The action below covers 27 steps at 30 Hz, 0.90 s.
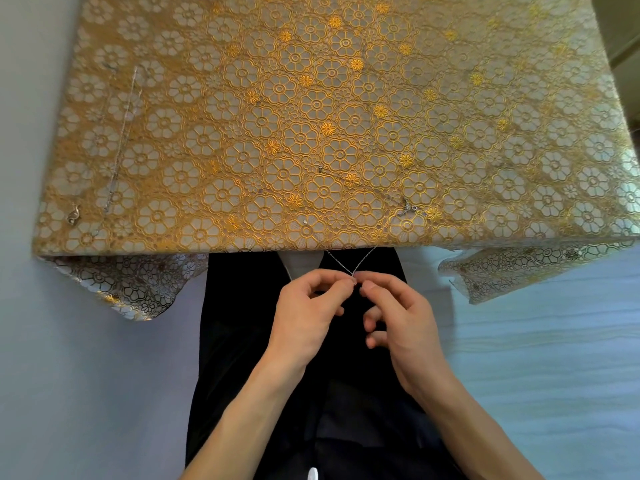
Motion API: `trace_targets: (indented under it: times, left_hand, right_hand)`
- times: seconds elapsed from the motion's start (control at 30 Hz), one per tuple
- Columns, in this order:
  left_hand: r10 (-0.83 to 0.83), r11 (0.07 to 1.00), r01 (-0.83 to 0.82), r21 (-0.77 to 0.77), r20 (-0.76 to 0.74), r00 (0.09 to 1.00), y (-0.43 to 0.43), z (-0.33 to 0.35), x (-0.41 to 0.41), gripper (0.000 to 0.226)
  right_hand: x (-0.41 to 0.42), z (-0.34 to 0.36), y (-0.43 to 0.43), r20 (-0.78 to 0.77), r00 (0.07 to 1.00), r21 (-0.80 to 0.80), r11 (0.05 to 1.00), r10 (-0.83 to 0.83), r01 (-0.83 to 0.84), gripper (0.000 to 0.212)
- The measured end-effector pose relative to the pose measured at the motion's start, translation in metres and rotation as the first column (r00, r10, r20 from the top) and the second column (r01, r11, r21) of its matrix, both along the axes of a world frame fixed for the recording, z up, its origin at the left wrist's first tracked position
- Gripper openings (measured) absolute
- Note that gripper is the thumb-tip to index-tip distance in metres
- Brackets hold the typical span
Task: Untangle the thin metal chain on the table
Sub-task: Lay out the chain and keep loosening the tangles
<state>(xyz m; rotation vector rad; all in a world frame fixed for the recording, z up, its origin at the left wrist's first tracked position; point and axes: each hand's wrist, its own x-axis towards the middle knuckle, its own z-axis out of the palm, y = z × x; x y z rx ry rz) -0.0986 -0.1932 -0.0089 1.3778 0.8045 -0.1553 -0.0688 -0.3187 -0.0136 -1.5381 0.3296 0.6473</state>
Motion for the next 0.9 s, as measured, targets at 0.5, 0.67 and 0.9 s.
trace_targets:
  times: [0.5,0.67,0.9]
  left_hand:
    - [-0.004,1.000,0.004,-0.004,-0.019,1.000,0.0063,-0.0007,0.0004,0.010]
    - [0.030,0.972,-0.048,-0.230,-0.083,0.996,0.0042,-0.0041,-0.0006,0.014]
    - [-0.090,0.971,0.071,-0.229,-0.072,0.993,0.0070,0.0002,0.0046,0.023]
  right_hand:
    - [0.0076,-0.0001,0.0031,0.077,0.994,-0.082,0.994,0.081,-0.075,0.010]
    - [0.0053,-0.0012,0.0048,0.064,0.991,-0.087,0.990,0.117,-0.111,0.012]
    - [0.0067,0.0018,0.0063,0.095,0.981,-0.111,0.981,0.169,-0.159,0.012]
